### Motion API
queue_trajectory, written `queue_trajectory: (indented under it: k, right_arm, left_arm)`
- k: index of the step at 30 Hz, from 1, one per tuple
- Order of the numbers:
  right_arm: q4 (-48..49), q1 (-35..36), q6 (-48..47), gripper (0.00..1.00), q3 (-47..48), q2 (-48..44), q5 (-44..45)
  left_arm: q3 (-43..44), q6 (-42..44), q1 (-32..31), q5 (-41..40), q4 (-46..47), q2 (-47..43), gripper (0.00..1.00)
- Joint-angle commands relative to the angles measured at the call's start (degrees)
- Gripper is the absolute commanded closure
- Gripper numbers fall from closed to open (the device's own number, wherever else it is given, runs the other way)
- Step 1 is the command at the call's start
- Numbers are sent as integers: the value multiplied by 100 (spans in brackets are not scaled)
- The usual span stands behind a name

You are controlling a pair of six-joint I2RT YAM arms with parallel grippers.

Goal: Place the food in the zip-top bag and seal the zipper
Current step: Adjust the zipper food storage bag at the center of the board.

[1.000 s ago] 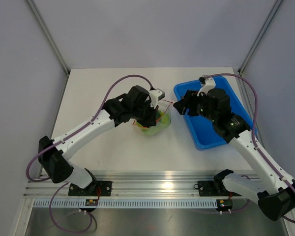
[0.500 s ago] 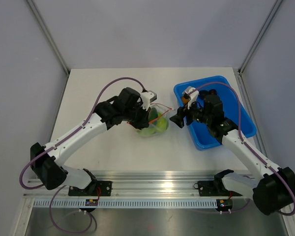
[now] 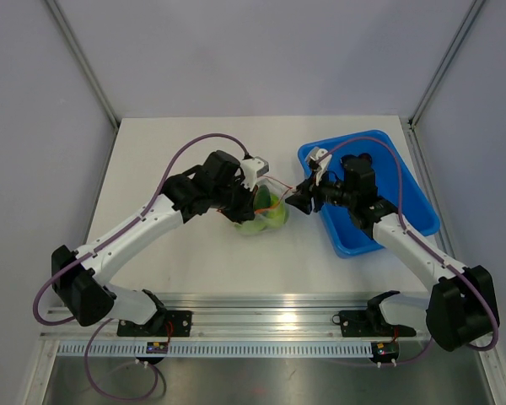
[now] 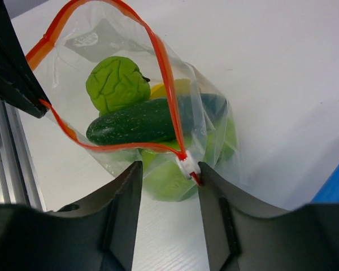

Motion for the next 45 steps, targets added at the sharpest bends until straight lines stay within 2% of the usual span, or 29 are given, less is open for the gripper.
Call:
queue_trajectory:
  k: [1, 9, 10, 11, 16, 17, 18, 19, 22, 29, 34, 37, 41, 42, 43, 45]
  right_arm:
    - [523, -14, 117, 52, 261, 99, -222]
    - [488, -23, 187, 83, 278, 161, -257]
    - [488, -14, 196, 95, 279, 152, -239]
    - [497, -14, 213, 100, 270, 126, -213]
    - [655, -14, 284, 100, 103, -50, 50]
    - [664, -22, 293, 100, 85, -128, 77]
    - [672, -14, 301, 100, 68, -164, 112]
    - [664, -22, 301, 100, 68, -182, 121]
    - [585, -22, 310, 100, 137, -252, 130]
    - [216, -23, 293, 100, 401, -340, 51]
    - [-56, -14, 214, 100, 533, -454, -37]
    - [-206, -23, 179, 100, 604, -472, -116]
    - [-697, -14, 21, 100, 735, -515, -134]
    - [-820, -14, -32, 98, 831, -542, -21]
    - [-961, -22, -120, 96, 850, -673, 94]
    - [-927, -23, -164, 83, 763, -875, 471]
  left_arm:
    - [131, 39, 24, 165, 178, -216, 100]
    - [140, 39, 24, 147, 152, -252, 100]
    - [157, 30, 24, 138, 143, -252, 100]
    - [157, 30, 16, 138, 134, -260, 100]
    - [263, 118, 24, 129, 29, -278, 100]
    - [324, 144, 24, 190, 3, -252, 93]
    - [472, 170, 24, 243, -41, -217, 77]
    - [561, 179, 16, 287, -137, -121, 47]
    - [807, 223, -46, 454, -121, 55, 34]
    - [1563, 241, -274, 551, -200, 714, 32]
    - [1985, 224, -345, 340, -349, 1216, 35]
    - [2055, 162, -353, 340, -288, 1383, 42]
    - [2038, 4, -345, 305, -51, 1453, 74]
    - [2047, -14, -336, 314, -16, 1488, 97]
    - [2038, -23, -336, 349, -15, 1497, 100]
    - [1873, -84, -266, 515, 168, 1428, 100]
